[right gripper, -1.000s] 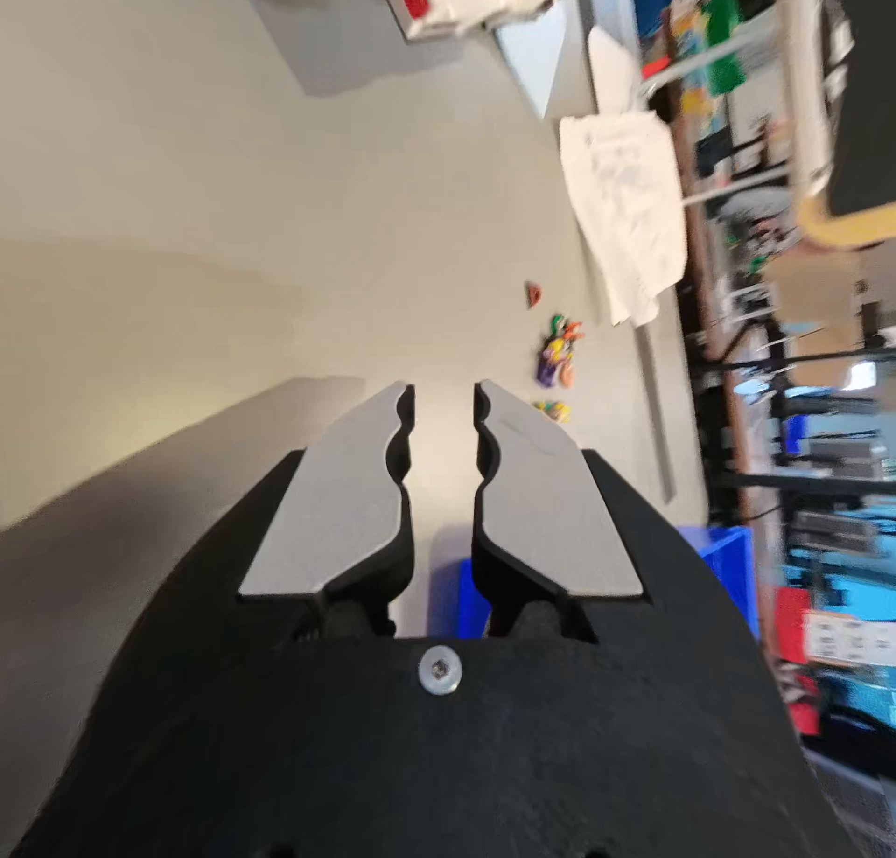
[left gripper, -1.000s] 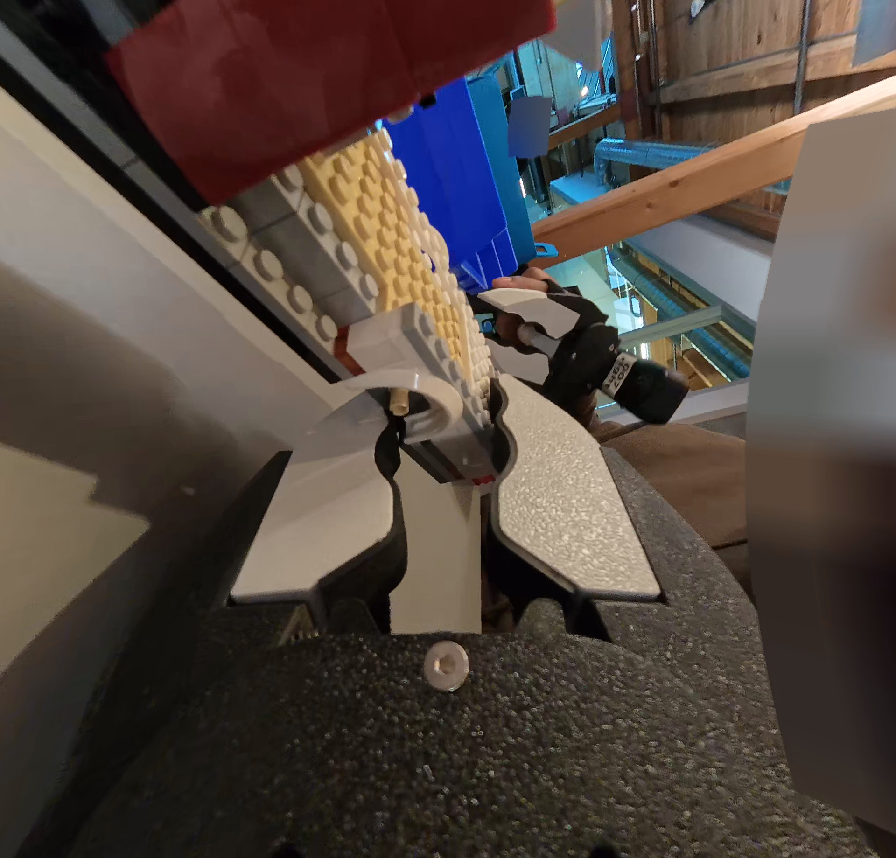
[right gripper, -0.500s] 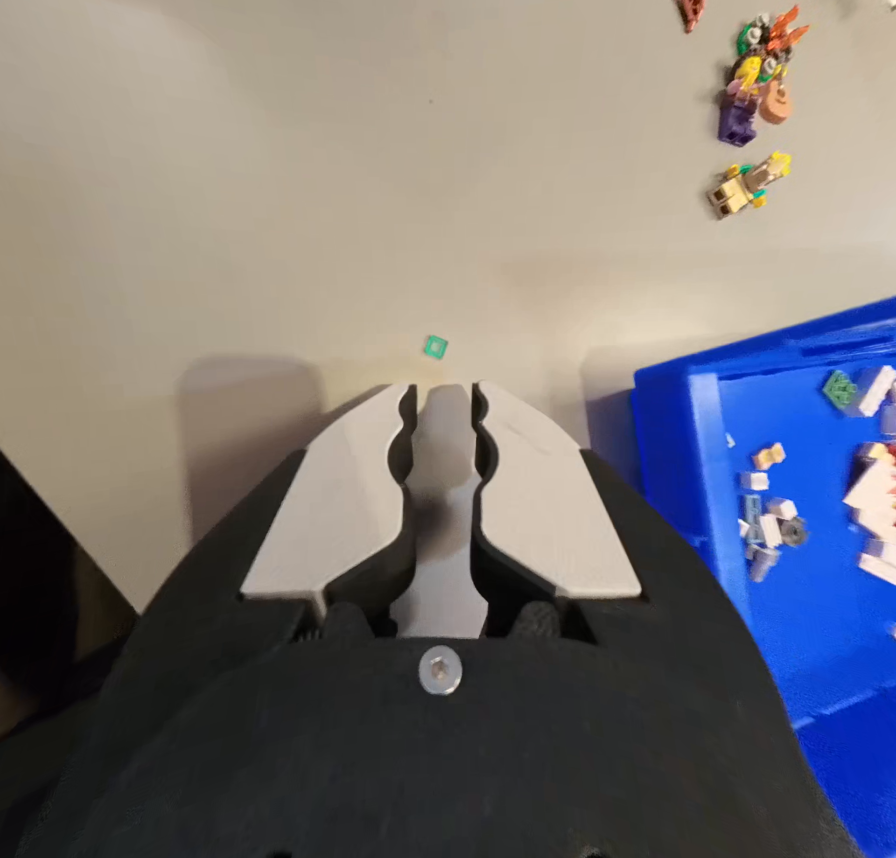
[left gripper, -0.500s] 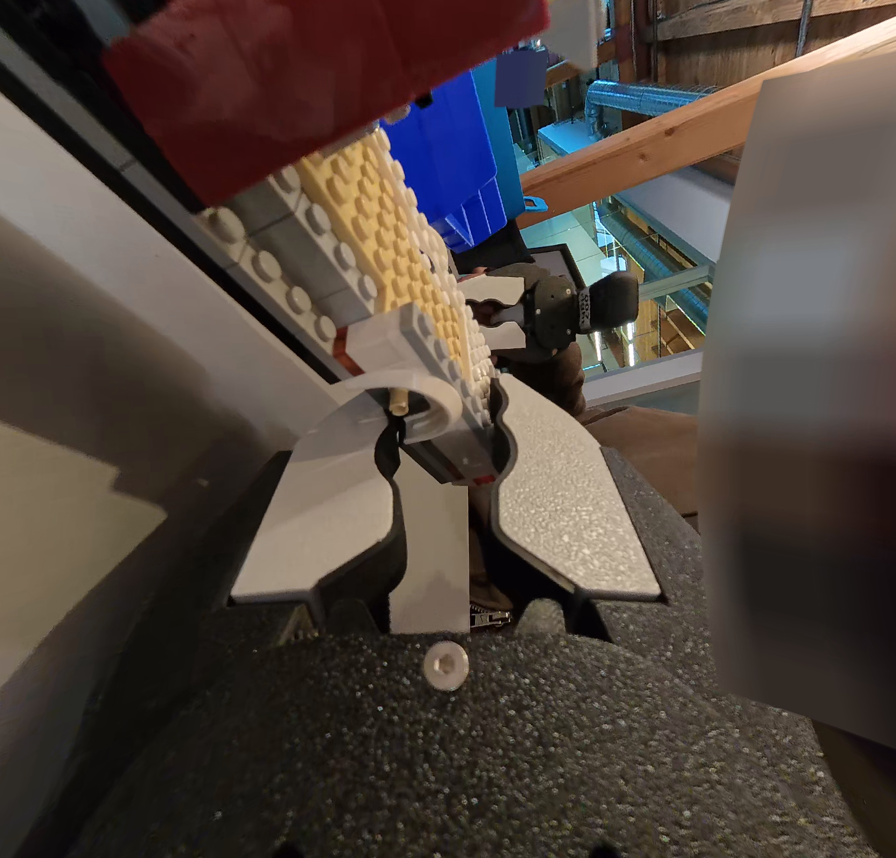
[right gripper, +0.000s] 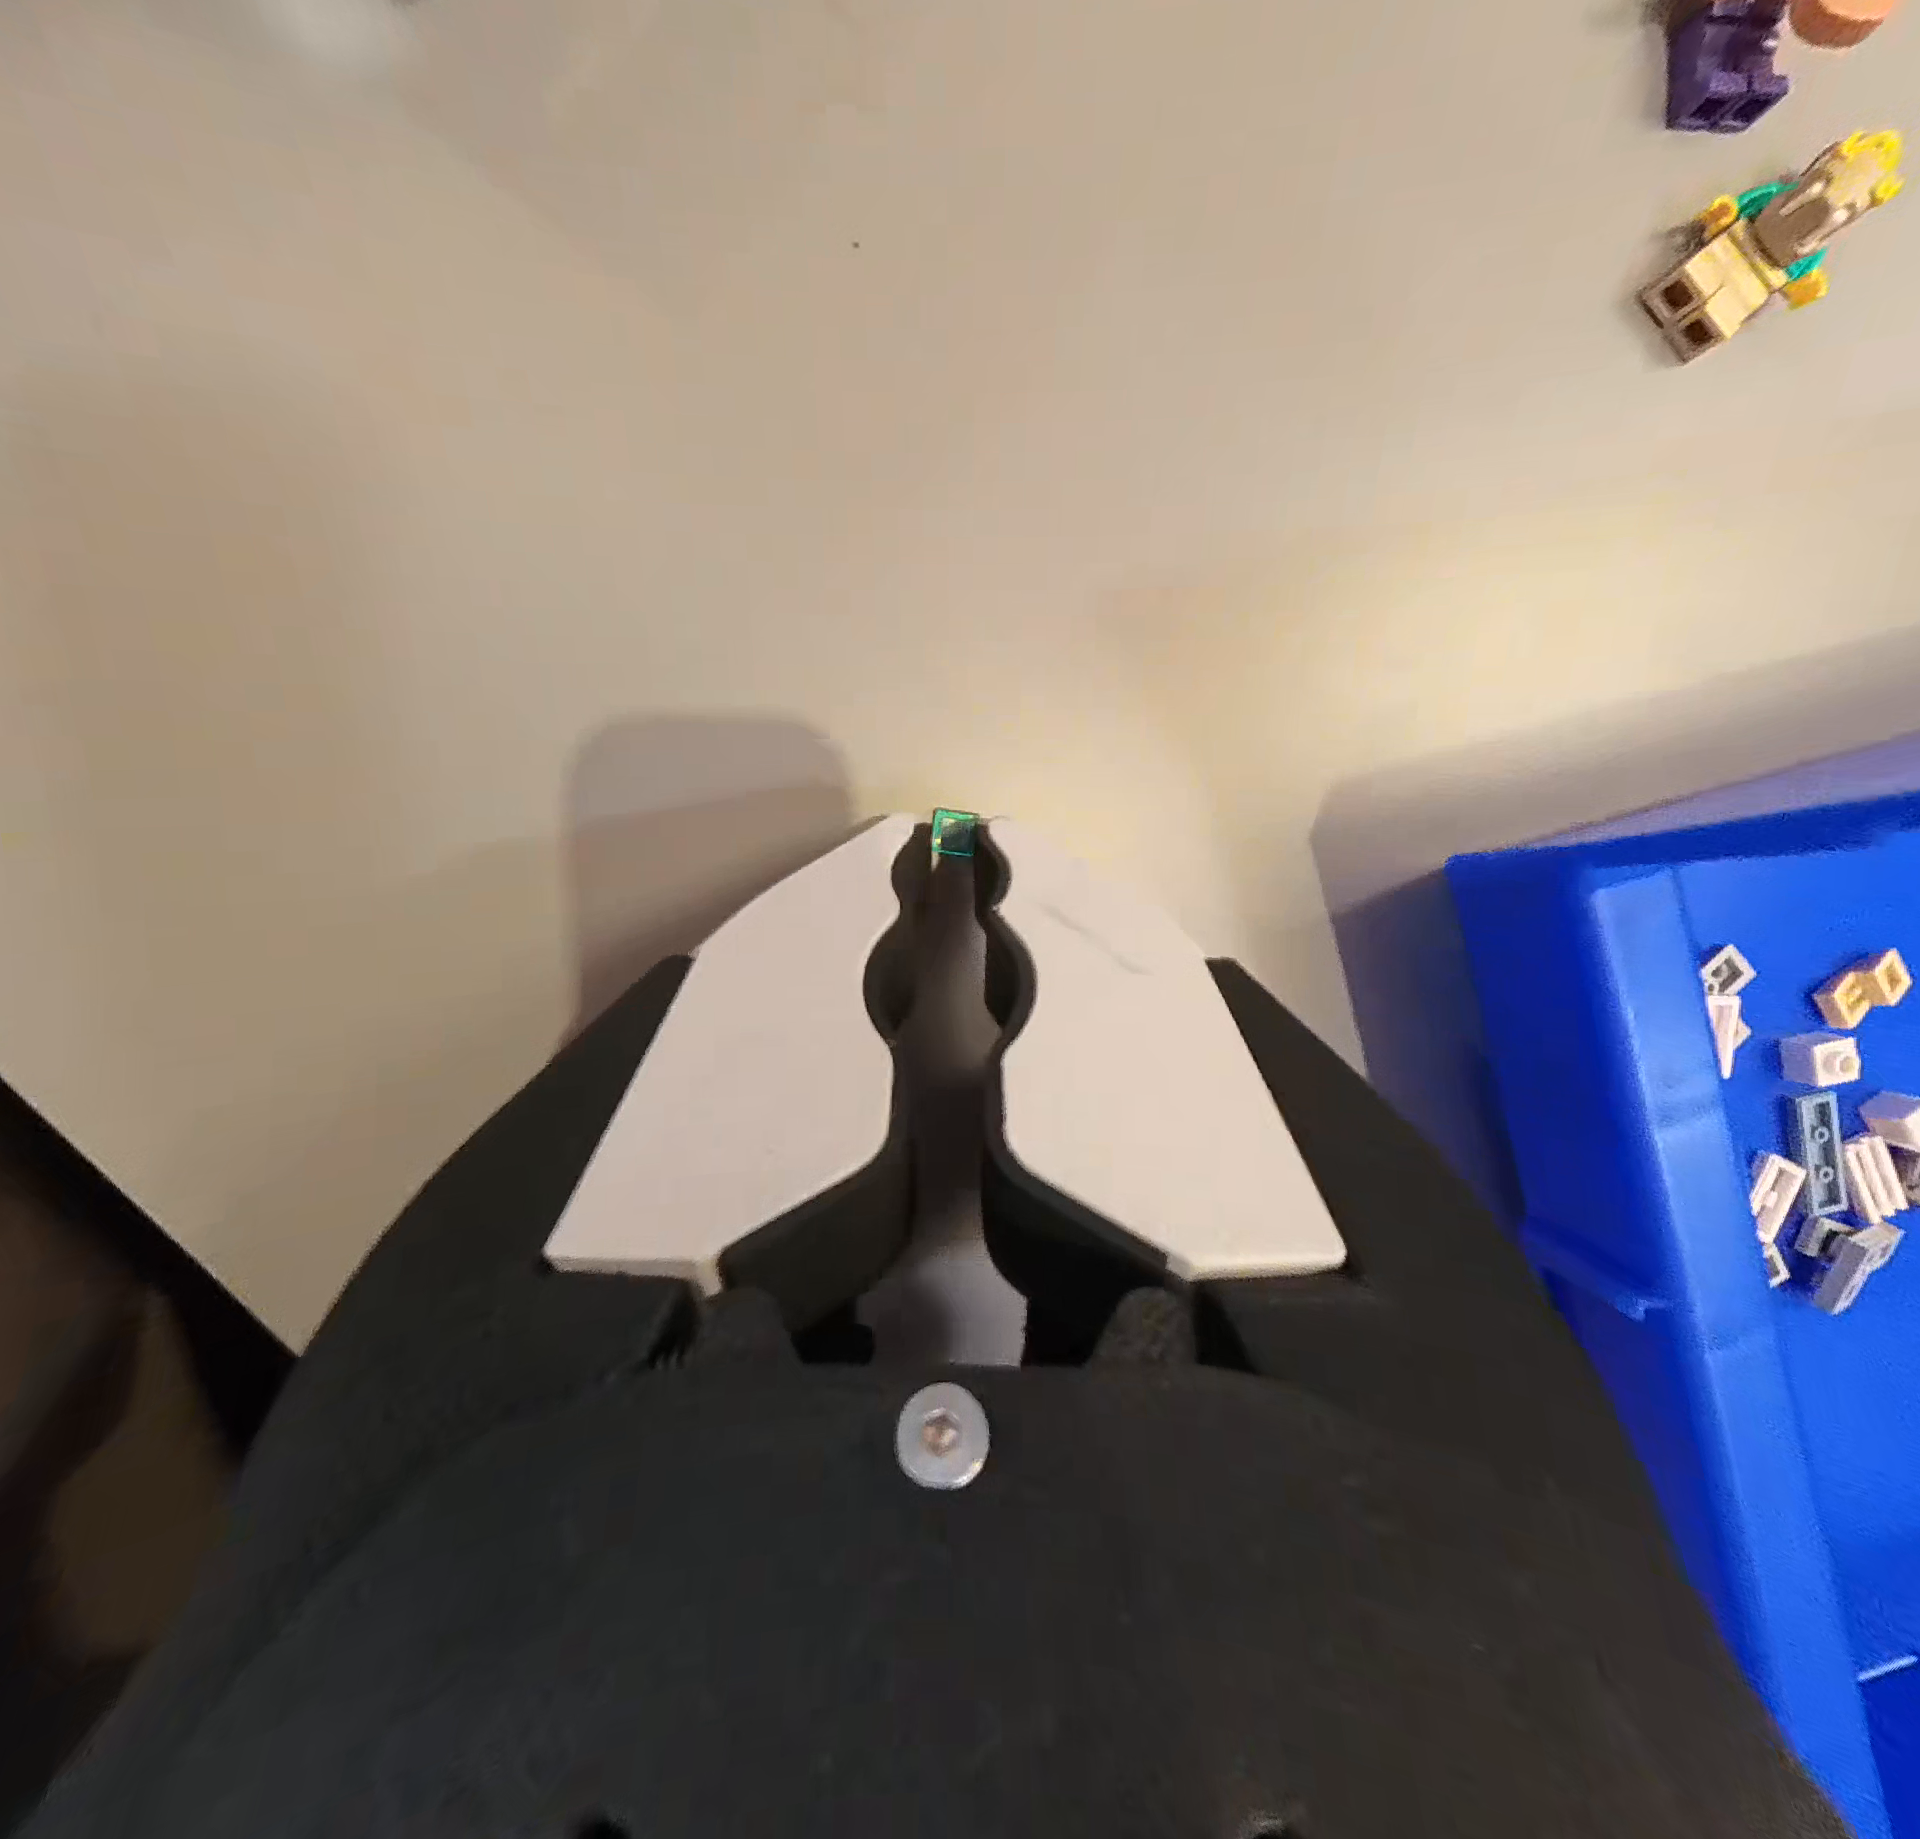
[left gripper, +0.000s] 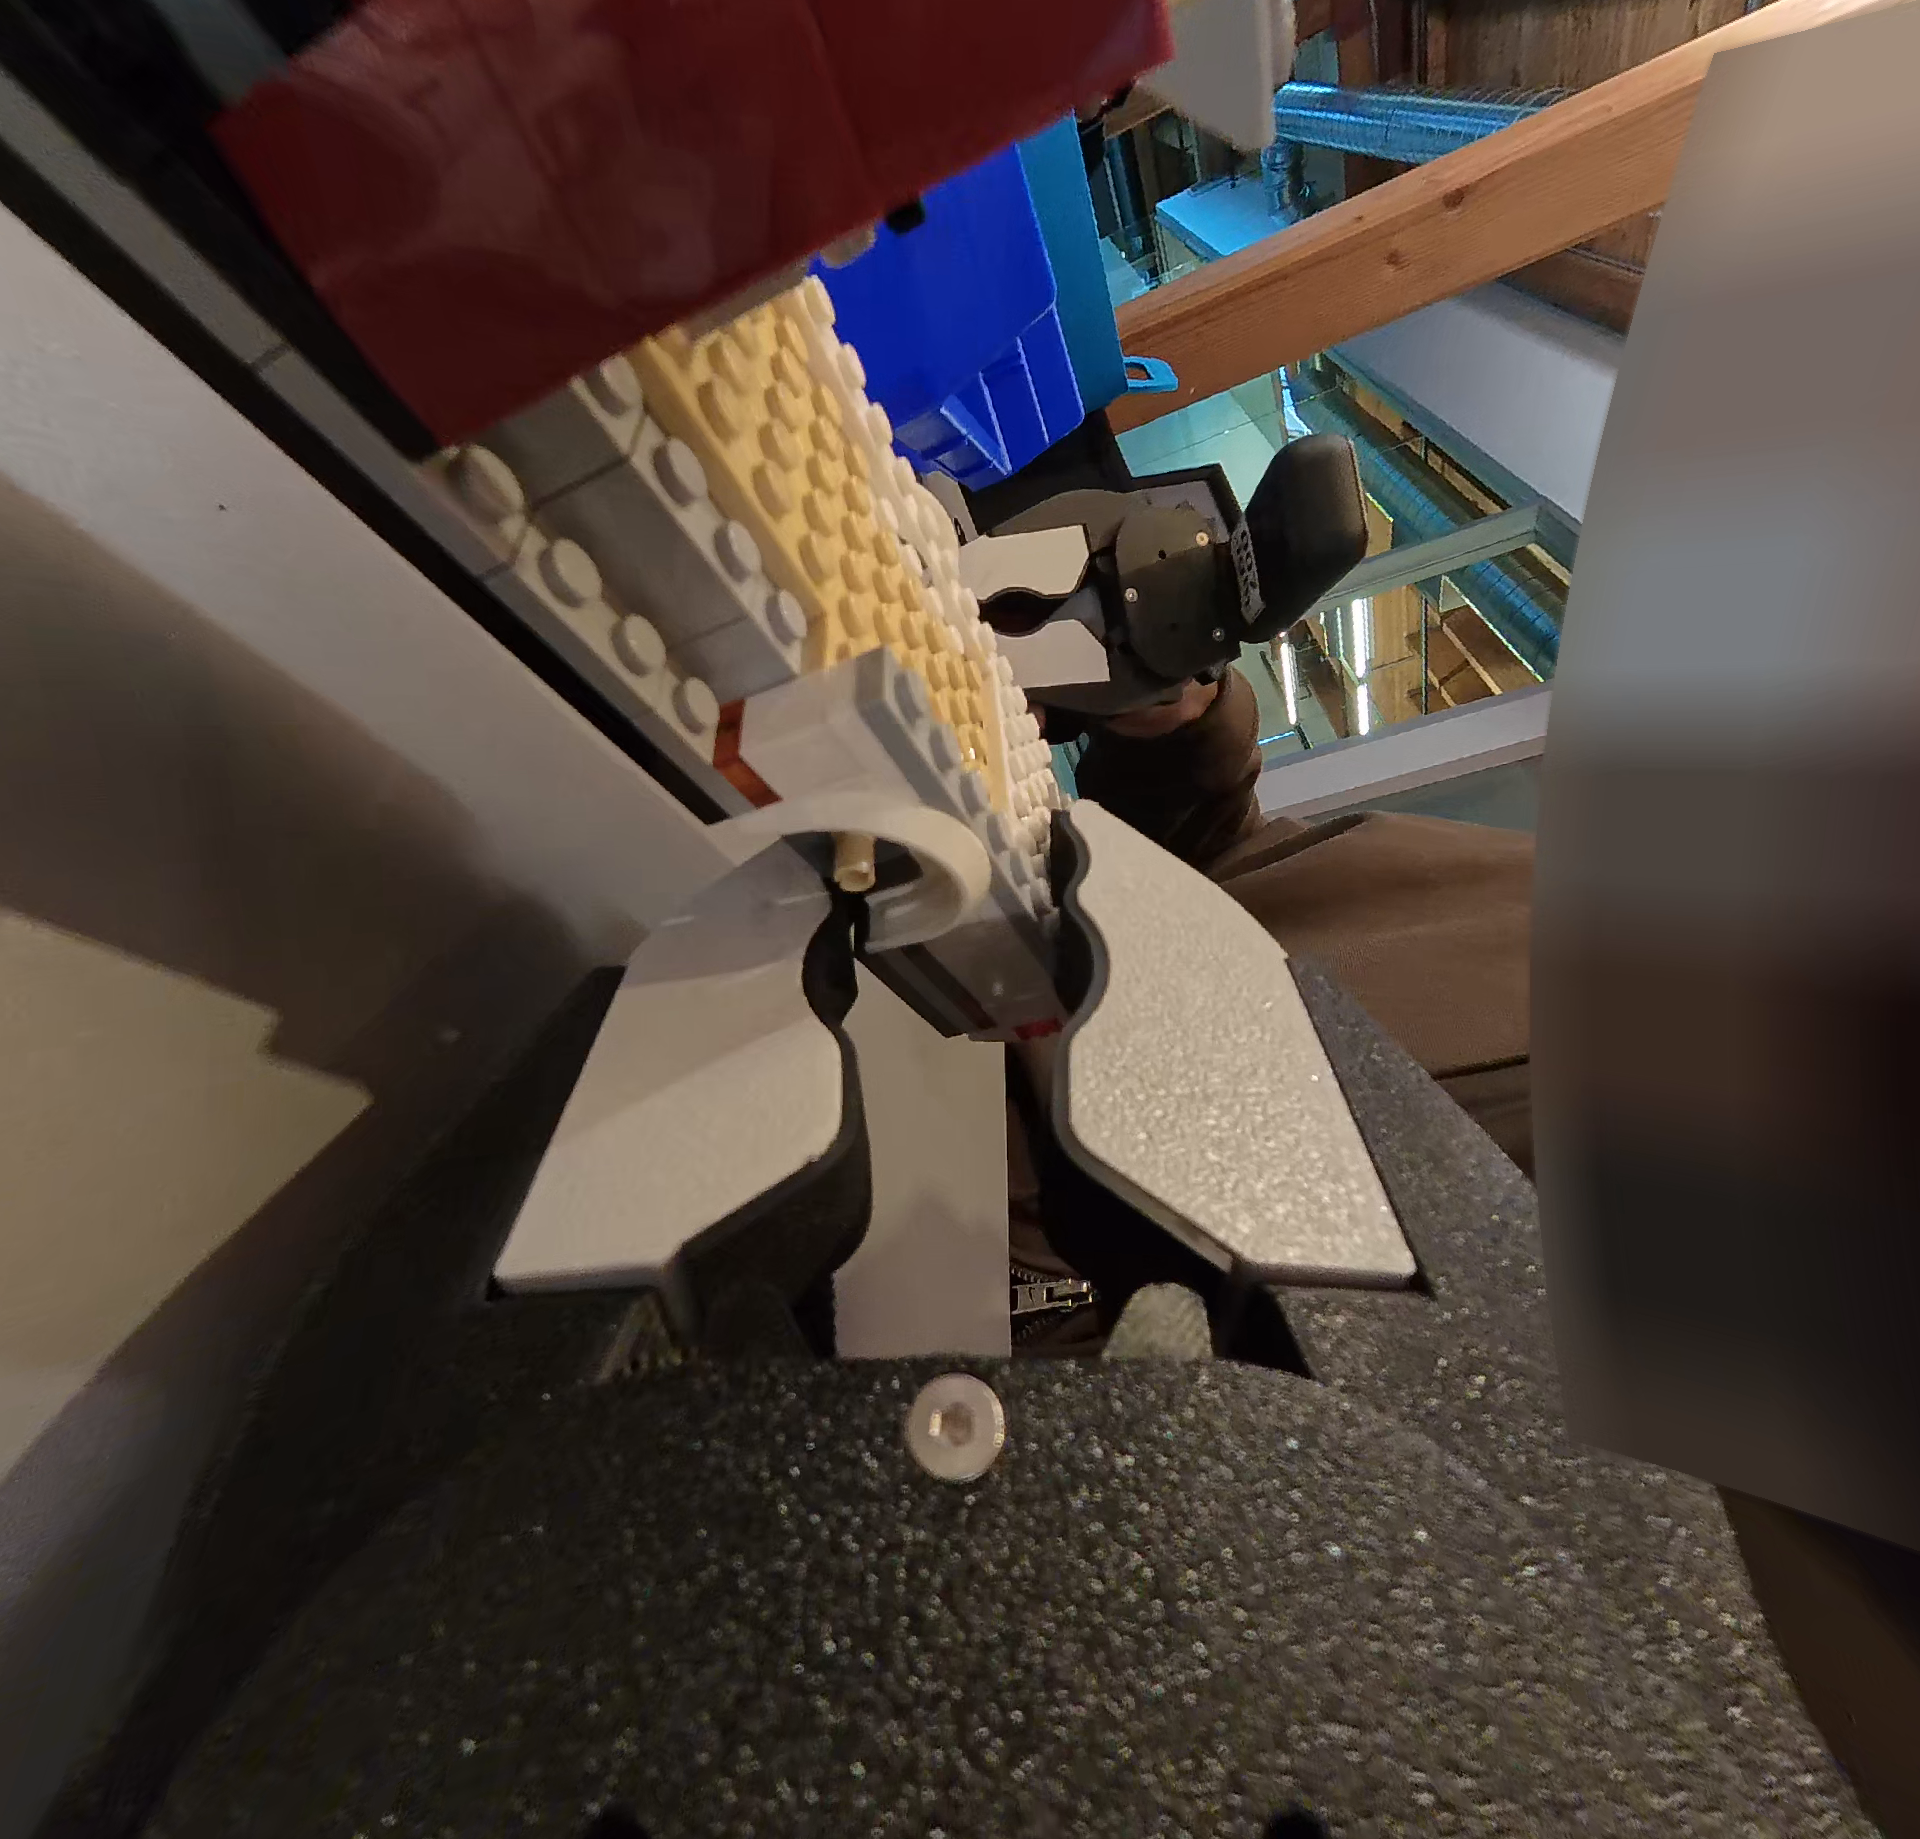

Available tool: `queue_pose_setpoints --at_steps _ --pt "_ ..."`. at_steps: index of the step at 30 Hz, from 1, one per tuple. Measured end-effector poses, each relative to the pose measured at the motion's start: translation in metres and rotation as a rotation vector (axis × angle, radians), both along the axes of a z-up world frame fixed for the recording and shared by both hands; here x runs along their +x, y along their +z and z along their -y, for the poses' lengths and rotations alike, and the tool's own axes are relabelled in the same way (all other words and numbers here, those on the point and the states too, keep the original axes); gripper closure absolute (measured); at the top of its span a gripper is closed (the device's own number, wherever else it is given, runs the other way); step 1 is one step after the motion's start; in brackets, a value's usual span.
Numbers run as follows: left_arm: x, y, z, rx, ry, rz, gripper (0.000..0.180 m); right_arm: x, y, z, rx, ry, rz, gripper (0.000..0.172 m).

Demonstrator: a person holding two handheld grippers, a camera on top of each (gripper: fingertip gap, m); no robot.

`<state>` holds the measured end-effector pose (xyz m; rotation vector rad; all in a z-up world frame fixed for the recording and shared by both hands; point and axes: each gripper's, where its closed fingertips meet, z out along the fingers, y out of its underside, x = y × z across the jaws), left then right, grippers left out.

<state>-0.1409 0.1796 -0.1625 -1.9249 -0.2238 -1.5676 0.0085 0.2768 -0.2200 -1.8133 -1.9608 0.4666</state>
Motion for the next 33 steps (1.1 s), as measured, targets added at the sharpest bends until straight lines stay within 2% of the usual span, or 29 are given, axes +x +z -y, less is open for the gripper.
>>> queue_pose_setpoints --at_steps 5,12,16,20,25,33 --pt "-0.002 0.001 0.000 0.001 0.006 0.005 0.145 -0.013 0.003 0.001 0.106 0.077 -0.006 0.164" --pt "-0.017 -0.002 -0.003 0.006 0.064 -0.042 0.145 -0.085 0.038 0.032 0.190 0.288 -0.270 0.164" --pt "-0.030 -0.001 -0.005 0.010 0.106 -0.061 0.145 -0.107 0.046 0.046 0.189 0.364 -0.331 0.159" --pt "-0.038 0.002 -0.006 0.017 0.131 -0.058 0.145 -0.110 0.040 0.042 0.179 0.357 -0.305 0.155" --pt "-0.042 0.002 -0.006 0.011 0.141 -0.045 0.145 -0.109 0.023 0.046 0.081 0.323 -0.248 0.153" --pt "-0.037 0.000 -0.004 -0.001 0.118 -0.038 0.145 -0.121 0.004 0.055 0.021 0.365 -0.187 0.153"
